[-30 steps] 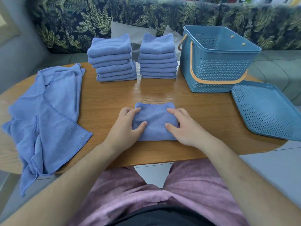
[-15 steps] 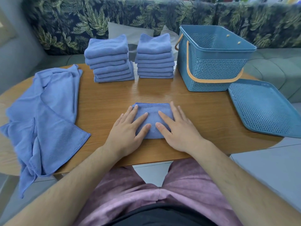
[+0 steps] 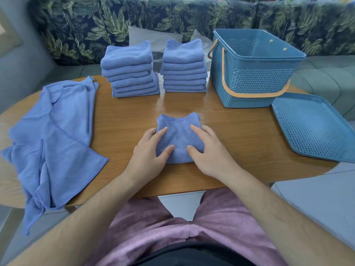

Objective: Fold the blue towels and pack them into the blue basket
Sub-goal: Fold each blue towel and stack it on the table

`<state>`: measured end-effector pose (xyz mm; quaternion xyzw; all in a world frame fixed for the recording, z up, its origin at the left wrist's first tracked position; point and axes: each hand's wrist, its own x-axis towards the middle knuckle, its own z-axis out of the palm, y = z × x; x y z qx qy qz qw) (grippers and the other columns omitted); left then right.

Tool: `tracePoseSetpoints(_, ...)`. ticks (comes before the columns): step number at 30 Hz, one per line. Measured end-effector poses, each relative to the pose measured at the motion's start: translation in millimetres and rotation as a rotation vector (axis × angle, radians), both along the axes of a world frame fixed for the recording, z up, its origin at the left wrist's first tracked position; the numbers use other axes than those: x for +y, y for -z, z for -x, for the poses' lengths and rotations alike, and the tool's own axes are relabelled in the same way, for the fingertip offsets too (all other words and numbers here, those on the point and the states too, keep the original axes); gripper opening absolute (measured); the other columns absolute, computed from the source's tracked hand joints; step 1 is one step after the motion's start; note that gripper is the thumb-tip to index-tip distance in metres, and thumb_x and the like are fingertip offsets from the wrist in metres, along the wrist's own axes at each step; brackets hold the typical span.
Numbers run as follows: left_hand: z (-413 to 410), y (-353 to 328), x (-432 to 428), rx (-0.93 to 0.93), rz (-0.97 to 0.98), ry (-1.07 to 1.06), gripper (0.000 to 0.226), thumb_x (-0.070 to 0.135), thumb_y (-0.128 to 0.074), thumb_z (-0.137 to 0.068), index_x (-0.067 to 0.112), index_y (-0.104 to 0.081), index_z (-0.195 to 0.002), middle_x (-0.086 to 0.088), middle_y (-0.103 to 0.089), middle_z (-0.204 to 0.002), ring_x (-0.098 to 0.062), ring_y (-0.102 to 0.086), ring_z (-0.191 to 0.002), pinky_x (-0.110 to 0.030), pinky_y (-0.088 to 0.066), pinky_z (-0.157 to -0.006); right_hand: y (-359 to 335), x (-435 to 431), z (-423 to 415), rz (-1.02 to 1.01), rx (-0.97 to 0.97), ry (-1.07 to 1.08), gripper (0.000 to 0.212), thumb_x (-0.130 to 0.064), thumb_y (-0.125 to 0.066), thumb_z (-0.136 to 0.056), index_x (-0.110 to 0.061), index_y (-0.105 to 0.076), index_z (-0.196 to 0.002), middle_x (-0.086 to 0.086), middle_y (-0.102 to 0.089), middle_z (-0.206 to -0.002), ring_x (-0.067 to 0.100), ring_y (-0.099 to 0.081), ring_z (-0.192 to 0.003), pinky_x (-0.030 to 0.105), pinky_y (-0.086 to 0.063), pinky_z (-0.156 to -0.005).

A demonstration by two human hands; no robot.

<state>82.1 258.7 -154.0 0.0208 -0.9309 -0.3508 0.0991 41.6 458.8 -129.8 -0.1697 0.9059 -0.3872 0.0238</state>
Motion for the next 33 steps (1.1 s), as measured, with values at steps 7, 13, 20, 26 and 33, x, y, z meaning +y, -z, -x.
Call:
tracePoseSetpoints(7, 19.0, -26.6, -7.5, 0.054, -0.212, -0.014, 0.054, 0.020, -0.063, -0.096, 0.026, -0.047, -0.148, 0.016, -0.039, -0.143, 0.005, -0.050, -0.111, -0.008, -0.038, -0.095, -22.5, -2.3, 23.9, 0.096, 0.087, -0.024, 0.059, -0.018, -0.059, -0.097, -0.022, -0.041, -0.153, -0.019, -0.030, -0.152, -0.017, -0.025, -0.128, -0.010, -0.012, -0.094)
tracePoseSetpoints(13, 103.5, -97.2, -21.1, 0.156, -0.213, -0.042, 0.052, 0.013, -0.060, -0.094, 0.028, -0.053, -0.143, 0.020, -0.047, -0.133, 0.015, -0.048, -0.101, 0.004, -0.032, -0.081, -82.7, -14.5, 104.7, 0.001, 0.221, -0.006, 0.058, -0.022, -0.060, -0.097, -0.021, -0.043, -0.153, -0.010, -0.036, -0.153, 0.003, -0.030, -0.140, -0.009, -0.008, -0.092)
tracePoseSetpoints(20, 229.3, -159.1, -27.4, 0.216, -0.068, -0.040, 0.055, 0.004, -0.053, -0.092, 0.015, -0.052, -0.145, -0.001, -0.051, -0.140, -0.015, -0.051, -0.120, -0.008, -0.036, -0.089, -149.5, -39.9, 215.6, -0.177, 0.331, 0.040, 0.048, -0.016, -0.054, -0.095, -0.008, -0.050, -0.142, 0.009, -0.040, -0.149, 0.026, -0.044, -0.134, 0.030, -0.036, -0.107)
tracePoseSetpoints(26, 314.4, -182.0, -35.9, 0.179, 0.056, -0.033, 0.055, 0.000, -0.048, -0.089, 0.014, -0.055, -0.142, -0.003, -0.054, -0.144, -0.020, -0.057, -0.115, -0.018, -0.039, -0.086, -169.8, -64.6, 296.2, -0.384, 0.288, 0.096, 0.048, -0.014, -0.053, -0.094, -0.007, -0.046, -0.140, 0.017, -0.035, -0.148, 0.035, -0.047, -0.129, 0.031, -0.040, -0.094)
tracePoseSetpoints(33, 369.2, -137.0, -49.3, 0.076, 0.344, -0.050, 0.027, 0.018, -0.045, -0.094, 0.007, -0.068, -0.101, -0.013, -0.054, -0.135, -0.033, -0.053, -0.127, -0.041, -0.042, -0.103, -132.5, -93.7, 342.9, -0.857, 0.249, 0.120, 0.049, -0.024, -0.054, -0.095, -0.020, -0.049, -0.144, 0.004, -0.034, -0.154, 0.030, -0.038, -0.139, 0.044, -0.042, -0.107)
